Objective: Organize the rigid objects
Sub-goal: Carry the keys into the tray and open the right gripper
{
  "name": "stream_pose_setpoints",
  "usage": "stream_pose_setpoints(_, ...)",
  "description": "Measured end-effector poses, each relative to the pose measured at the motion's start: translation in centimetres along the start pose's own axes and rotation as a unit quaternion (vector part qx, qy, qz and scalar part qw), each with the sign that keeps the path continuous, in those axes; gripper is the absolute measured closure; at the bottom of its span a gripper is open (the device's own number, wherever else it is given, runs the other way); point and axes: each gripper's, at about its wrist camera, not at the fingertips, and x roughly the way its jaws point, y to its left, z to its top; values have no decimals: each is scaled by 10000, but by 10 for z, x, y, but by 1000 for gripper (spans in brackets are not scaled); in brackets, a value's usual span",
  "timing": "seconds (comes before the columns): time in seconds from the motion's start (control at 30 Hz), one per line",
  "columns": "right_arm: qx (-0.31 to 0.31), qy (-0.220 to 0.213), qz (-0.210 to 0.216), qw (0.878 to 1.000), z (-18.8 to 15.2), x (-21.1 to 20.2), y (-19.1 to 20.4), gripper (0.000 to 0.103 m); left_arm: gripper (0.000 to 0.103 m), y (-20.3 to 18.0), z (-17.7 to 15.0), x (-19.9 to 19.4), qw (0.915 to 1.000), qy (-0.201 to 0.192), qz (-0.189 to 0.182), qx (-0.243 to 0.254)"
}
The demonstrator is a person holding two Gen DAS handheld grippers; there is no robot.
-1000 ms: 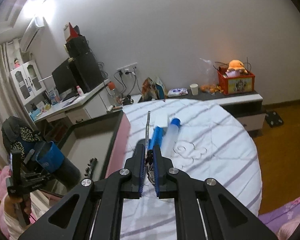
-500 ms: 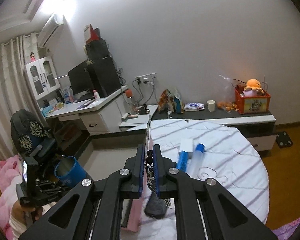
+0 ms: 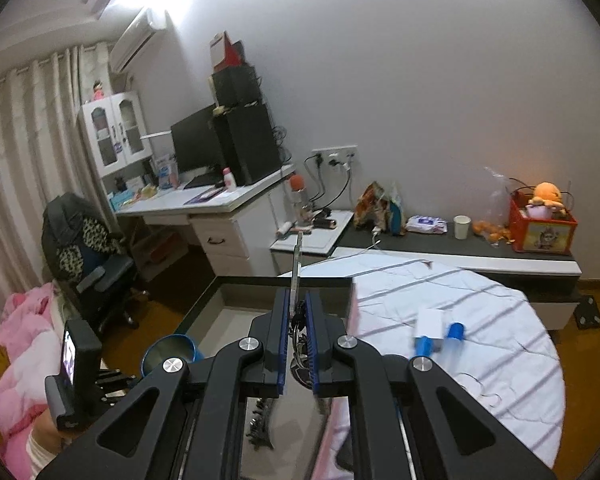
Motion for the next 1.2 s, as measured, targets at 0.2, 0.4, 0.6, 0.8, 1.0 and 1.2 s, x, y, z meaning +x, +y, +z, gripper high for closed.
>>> stream_pose_setpoints(0.2, -99, 473, 80, 9988, -5, 38, 3, 95, 87, 0, 0, 0, 10000, 1, 5, 1)
stream_pose_setpoints(0.4, -331, 983, -66, 9946, -35, 59, 12, 95, 87, -1, 0, 0, 10000, 4, 8, 1)
stream_pose_setpoints(0.6, -709, 1156, -387, 9900, -54, 54, 25, 95, 87, 0, 0, 0, 10000, 4, 12, 2)
stream_pose_setpoints(0.8, -694, 1234, -576, 9883, -62, 47, 19, 95, 87, 2, -1, -1, 10000, 9, 27, 5)
stream_pose_setpoints(1.0, -717, 1268, -773, 9863, -64, 44, 22, 94, 87, 5, -4, -2, 10000, 12, 54, -2)
stream_pose_setpoints(1.2, -687, 1247, -812, 9865, -65, 41, 25, 94, 87, 8, -6, -4, 10000, 26, 91, 3)
